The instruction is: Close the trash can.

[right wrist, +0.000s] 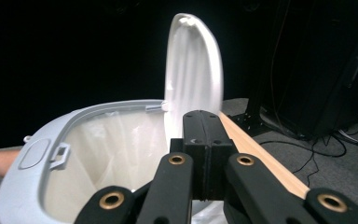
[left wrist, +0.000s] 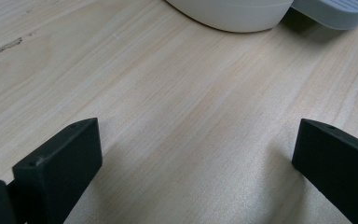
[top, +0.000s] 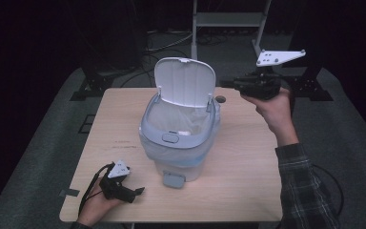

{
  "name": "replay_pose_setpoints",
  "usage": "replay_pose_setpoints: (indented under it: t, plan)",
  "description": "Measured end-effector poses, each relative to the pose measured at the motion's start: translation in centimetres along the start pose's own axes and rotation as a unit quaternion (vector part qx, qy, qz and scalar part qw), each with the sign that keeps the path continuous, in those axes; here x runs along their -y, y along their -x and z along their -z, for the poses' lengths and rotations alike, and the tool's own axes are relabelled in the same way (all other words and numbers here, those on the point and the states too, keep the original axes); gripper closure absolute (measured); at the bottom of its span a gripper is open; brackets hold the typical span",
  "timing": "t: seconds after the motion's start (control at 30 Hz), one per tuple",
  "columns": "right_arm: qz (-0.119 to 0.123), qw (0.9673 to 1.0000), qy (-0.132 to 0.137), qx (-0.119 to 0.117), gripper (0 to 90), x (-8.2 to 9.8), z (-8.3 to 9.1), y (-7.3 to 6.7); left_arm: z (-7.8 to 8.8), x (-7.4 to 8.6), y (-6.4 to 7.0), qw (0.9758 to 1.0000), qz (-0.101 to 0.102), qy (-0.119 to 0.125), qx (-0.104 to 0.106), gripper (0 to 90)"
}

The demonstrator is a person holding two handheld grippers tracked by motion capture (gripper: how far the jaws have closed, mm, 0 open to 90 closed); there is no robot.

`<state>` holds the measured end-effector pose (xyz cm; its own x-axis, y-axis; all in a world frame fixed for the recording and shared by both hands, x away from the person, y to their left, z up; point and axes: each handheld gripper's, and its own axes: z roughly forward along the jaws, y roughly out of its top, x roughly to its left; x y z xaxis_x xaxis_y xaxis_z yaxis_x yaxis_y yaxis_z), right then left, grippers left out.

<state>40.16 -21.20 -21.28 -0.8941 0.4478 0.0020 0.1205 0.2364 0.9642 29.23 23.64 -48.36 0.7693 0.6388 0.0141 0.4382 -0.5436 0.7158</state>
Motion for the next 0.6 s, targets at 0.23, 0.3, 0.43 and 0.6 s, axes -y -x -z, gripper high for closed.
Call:
replay_pose_setpoints:
  t: [0.23, 0.3, 0.43, 0.6]
  plan:
    - [-0.015, 0.9999, 0.000, 0.007, 90.0, -0.1, -0.6, 1.5, 0.0, 0.0, 0.0, 1.0000, 0.000, 0.000, 0.000, 0.4]
    - [-0.022, 0.9997, 0.004, 0.007, 90.0, 0.0, -0.7, 1.8, 0.0, 0.0, 0.0, 1.0000, 0.000, 0.000, 0.000, 0.4]
    - [-0.030, 0.9995, 0.003, 0.009, 90.0, 0.1, -1.3, 2.6, 0.0, 0.0, 0.0, 1.0000, 0.000, 0.000, 0.000, 0.4]
    - [-0.033, 0.9994, 0.005, 0.010, 90.0, 0.1, -2.0, 3.0, 0.0, 0.0, 0.0, 1.0000, 0.000, 0.000, 0.000, 0.4]
